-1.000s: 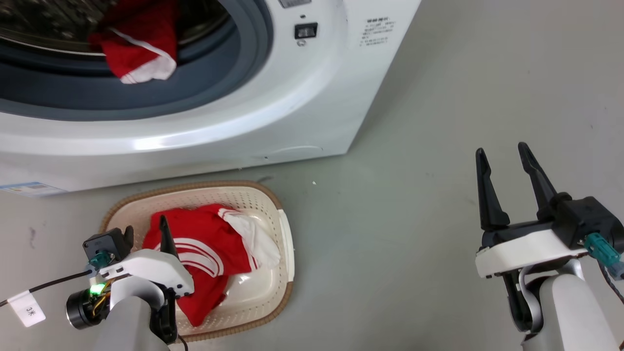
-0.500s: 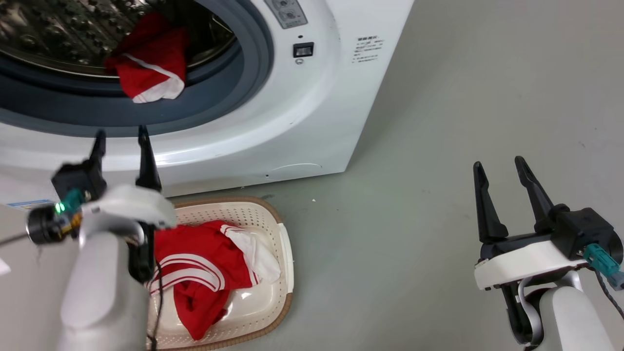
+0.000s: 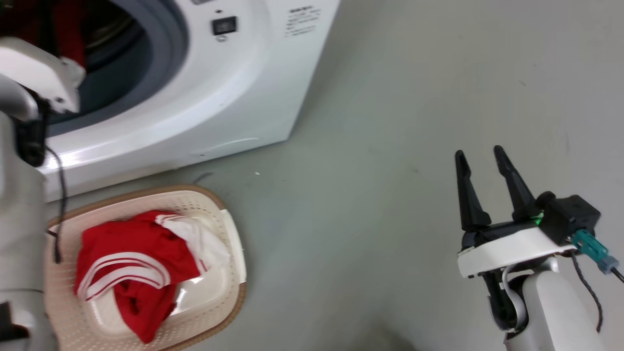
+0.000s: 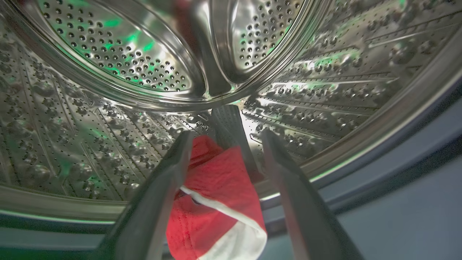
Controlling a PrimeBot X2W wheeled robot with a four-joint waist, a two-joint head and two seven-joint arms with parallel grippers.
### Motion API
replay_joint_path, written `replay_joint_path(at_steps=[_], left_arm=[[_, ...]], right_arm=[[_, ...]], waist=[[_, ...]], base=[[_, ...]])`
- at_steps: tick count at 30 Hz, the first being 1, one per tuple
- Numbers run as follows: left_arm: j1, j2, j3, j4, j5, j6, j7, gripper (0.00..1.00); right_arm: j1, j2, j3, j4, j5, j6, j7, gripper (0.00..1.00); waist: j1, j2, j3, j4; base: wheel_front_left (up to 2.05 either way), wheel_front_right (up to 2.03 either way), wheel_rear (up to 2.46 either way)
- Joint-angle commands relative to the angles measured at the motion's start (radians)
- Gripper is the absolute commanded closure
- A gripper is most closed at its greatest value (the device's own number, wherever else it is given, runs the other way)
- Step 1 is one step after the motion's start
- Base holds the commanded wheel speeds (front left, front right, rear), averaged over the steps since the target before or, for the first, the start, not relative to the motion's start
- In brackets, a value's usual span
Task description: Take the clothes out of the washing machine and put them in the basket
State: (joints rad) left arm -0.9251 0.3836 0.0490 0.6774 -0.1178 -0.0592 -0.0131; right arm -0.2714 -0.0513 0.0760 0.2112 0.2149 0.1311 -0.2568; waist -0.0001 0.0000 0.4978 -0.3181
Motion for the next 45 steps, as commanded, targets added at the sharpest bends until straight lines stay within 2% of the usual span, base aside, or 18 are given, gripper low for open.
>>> replay_joint_path(at_steps=[1, 8, 15, 24, 34, 35, 36, 37, 40, 45], left_arm=[[-0.022, 0.020, 0.000, 0.009, 0.004, -0.003, 0.019, 0.00], [-0.168, 0.150, -0.035, 0.059, 0.038, -0.035, 0.235, 0.00], [-0.303, 0.244, -0.097, 0.059, 0.065, -0.059, 0.471, 0.00], [-0.358, 0.310, -0.144, 0.039, 0.049, -0.068, 0.715, 0.00], [-0.273, 0.343, -0.134, -0.040, 0.024, -0.043, 0.946, 0.00], [-0.266, 0.343, -0.131, -0.054, 0.022, -0.036, 0.966, 0.16], [-0.258, 0.341, -0.128, -0.065, 0.016, -0.032, 0.990, 0.62], [-0.250, 0.341, -0.126, -0.083, 0.013, -0.025, 1.002, 1.00], [-0.239, 0.349, -0.117, -0.142, 0.009, -0.004, 1.009, 1.00], [-0.206, 0.354, -0.100, -0.223, 0.021, 0.050, 0.941, 1.00]], right_arm=[[-0.021, 0.002, 0.009, 0.007, 0.013, -0.001, -0.006, 0.00], [-0.050, 0.002, 0.046, 0.029, 0.077, -0.001, -0.008, 0.00], [-0.065, 0.002, 0.082, 0.022, 0.122, -0.001, -0.009, 0.00], [-0.080, 0.002, 0.107, 0.016, 0.149, -0.001, -0.009, 0.00], [-0.094, 0.002, 0.118, 0.007, 0.152, -0.001, -0.009, 0.00], [-0.095, 0.002, 0.118, 0.007, 0.152, -0.001, -0.009, 0.00], [-0.095, 0.002, 0.119, 0.006, 0.152, -0.001, -0.009, 0.00], [-0.096, 0.002, 0.119, 0.006, 0.153, -0.001, -0.009, 0.00], [-0.100, 0.002, 0.119, 0.005, 0.155, -0.001, -0.009, 0.00], [-0.099, 0.002, 0.111, 0.012, 0.150, -0.001, -0.008, 0.00]], waist=[[0.0001, 0.0000, 0.054, -0.059], [0.0001, 0.0000, 0.126, -0.140], [0.0001, 0.0000, 0.190, -0.185], [0.0001, 0.0000, 0.237, -0.207], [0.0001, 0.0000, 0.258, -0.220], [0.0001, 0.0000, 0.258, -0.220], [0.0001, 0.0000, 0.259, -0.221], [0.0001, 0.0000, 0.260, -0.221], [0.0001, 0.0000, 0.261, -0.222], [0.0001, 0.0000, 0.249, -0.219]], base=[[0.00, 0.00, 0.00], [0.00, 0.00, 0.00], [0.00, 0.00, 0.00], [0.00, 0.00, 0.00], [0.00, 0.00, 0.00], [0.00, 0.00, 0.00], [0.00, 0.00, 0.00], [0.00, 0.00, 0.00], [0.00, 0.00, 0.00], [0.00, 0.00, 0.00]])
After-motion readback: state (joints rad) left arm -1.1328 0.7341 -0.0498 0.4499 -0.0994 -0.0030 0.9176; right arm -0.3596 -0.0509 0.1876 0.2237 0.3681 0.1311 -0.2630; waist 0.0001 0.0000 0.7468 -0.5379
